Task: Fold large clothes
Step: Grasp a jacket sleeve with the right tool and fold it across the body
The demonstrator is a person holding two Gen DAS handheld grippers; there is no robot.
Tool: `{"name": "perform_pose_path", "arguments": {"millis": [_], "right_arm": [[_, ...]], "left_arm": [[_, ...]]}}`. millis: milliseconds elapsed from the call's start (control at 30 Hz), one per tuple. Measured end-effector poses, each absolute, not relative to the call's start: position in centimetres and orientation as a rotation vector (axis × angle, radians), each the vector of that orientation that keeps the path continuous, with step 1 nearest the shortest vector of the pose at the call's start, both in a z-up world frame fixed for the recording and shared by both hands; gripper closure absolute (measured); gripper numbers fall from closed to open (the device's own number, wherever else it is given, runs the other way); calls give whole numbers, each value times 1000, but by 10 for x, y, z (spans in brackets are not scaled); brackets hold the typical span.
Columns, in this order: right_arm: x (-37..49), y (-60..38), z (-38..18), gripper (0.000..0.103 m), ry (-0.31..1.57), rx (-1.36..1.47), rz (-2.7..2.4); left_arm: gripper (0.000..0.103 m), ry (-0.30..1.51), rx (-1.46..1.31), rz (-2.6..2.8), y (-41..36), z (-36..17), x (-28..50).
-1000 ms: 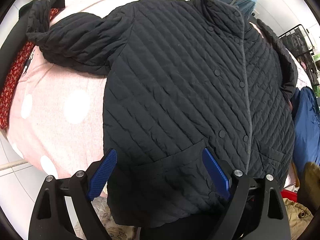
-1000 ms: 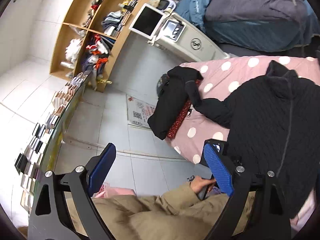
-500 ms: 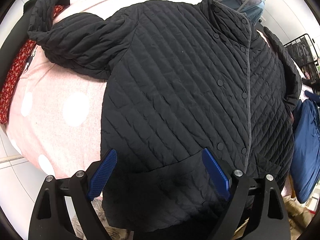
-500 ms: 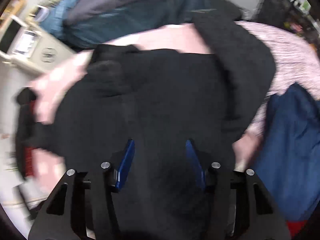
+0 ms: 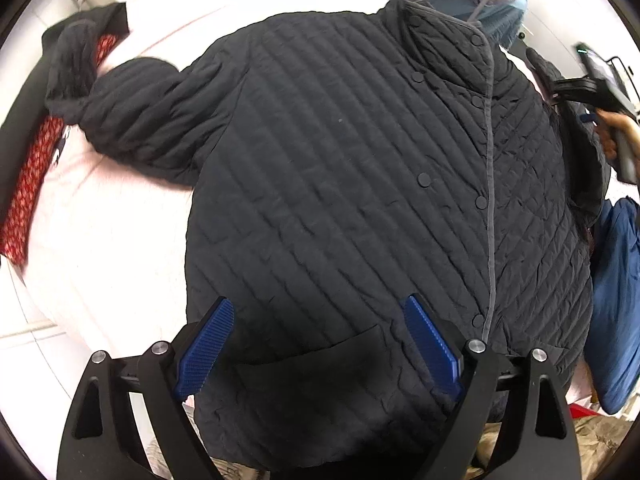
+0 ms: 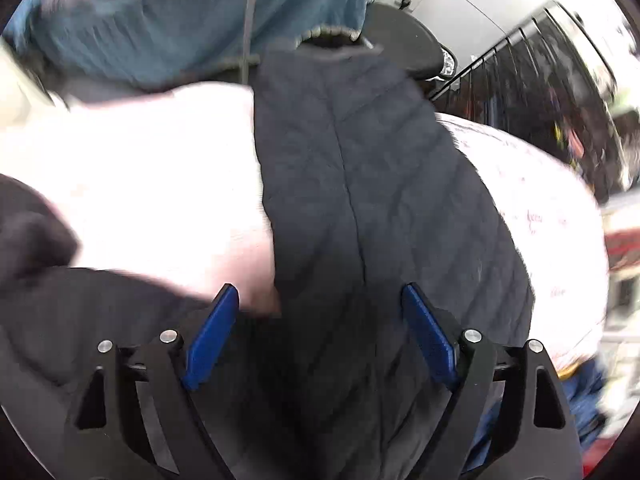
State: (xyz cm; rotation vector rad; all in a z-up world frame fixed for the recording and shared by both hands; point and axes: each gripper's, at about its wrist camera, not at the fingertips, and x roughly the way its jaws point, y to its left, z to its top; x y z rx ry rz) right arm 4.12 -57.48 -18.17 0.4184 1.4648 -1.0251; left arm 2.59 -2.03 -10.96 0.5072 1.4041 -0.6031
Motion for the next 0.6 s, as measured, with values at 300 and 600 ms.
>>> {"name": "perform_pose_path", "arguments": {"millis": [300, 600], "right_arm": [[24, -562, -153, 91, 1300, 224, -1108], [5, -401, -20, 92, 893, 130, -670]], "left_arm": [[18, 1408, 515, -618, -28, -109, 9], [18, 1279, 414, -665, -45, -81, 32]]}}
